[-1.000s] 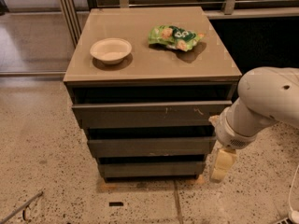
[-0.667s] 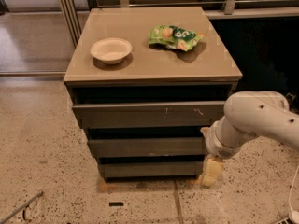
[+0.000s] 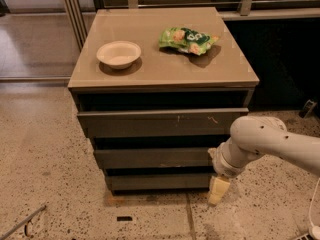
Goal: Open middle drawer
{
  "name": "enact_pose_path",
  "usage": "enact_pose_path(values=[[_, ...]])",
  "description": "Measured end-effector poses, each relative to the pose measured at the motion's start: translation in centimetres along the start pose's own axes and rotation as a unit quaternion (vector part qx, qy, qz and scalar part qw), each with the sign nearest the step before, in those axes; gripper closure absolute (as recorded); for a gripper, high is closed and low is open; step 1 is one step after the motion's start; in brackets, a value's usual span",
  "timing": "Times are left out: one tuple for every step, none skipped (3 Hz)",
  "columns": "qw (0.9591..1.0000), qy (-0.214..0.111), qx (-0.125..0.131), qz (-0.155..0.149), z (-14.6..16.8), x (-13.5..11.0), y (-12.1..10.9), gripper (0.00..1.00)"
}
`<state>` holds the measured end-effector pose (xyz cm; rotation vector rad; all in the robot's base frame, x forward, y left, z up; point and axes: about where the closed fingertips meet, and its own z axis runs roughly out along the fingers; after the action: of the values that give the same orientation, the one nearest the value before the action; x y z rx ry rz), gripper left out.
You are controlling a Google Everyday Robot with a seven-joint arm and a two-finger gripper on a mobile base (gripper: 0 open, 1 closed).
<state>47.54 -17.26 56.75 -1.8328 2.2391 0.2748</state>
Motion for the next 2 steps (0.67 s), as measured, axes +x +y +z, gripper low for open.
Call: enact_pose_path(values=[[0.9998,-0.005,0.016,-0.012,1.3,0.6,-0.6,0.00],[0.9985,-0.022,0.043,-0.025,2.6,1.2,-1.8,0.00]])
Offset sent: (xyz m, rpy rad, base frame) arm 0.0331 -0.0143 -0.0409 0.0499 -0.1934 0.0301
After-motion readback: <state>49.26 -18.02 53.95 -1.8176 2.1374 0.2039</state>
